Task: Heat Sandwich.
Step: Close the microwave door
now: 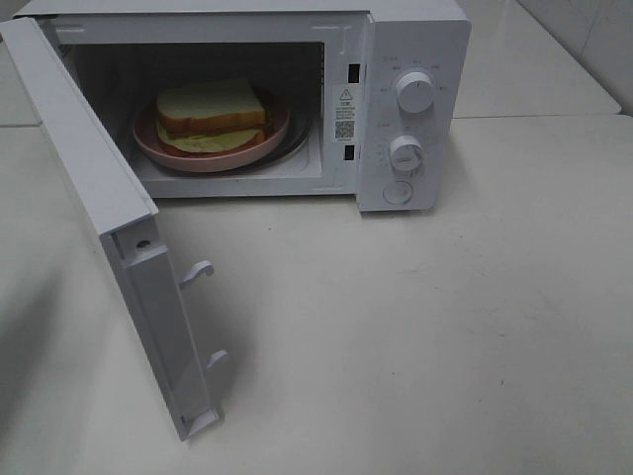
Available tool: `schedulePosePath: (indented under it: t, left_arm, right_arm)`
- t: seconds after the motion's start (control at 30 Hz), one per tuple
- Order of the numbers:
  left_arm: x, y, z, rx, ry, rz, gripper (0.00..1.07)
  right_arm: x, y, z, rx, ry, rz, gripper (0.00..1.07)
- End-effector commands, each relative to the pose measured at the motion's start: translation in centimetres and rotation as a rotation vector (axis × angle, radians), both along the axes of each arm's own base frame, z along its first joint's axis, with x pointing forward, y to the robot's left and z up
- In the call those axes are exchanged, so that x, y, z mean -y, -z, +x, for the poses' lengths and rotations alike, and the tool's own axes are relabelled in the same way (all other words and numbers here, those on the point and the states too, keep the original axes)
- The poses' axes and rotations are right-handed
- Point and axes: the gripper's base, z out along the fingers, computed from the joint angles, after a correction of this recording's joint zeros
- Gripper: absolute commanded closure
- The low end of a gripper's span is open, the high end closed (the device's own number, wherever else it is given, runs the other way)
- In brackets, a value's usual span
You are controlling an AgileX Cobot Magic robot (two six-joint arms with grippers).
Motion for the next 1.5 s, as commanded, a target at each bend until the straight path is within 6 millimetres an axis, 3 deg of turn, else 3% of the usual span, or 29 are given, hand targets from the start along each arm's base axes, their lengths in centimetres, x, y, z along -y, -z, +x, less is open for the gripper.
schedulePosePath:
  t: [0.03,0.17,0.47,1.0,1.5]
  left_arm:
    - [0.5,0.2,1.4,0.027,0.045,-0.033,1.07]
    - [0.6,0.8,1.9,0.037,0.056,-0.047,1.07]
    - [4.0,2.2,4.0,0.018,0.178,-0.037,1.07]
    - [7.7,2.4,5.7,0.038,0.248,-0.068,1.07]
    - [13.0,2.8,9.6,0.039,0.272,-0.09,1.07]
  right_arm:
    - [0.0,0.0,-0.4,0.034,0.002,-0.009,0.34]
    - [0.0,0.0,-0.4,0.034,0.002,-0.009,0.34]
    - [0.0,0.0,-0.4,0.034,0.002,-0.009,0.34]
    - [0.0,0.0,-0.4,0.034,0.002,-0.009,0.34]
    - [0.0,0.0,-0.4,0.034,0.002,-0.009,0.34]
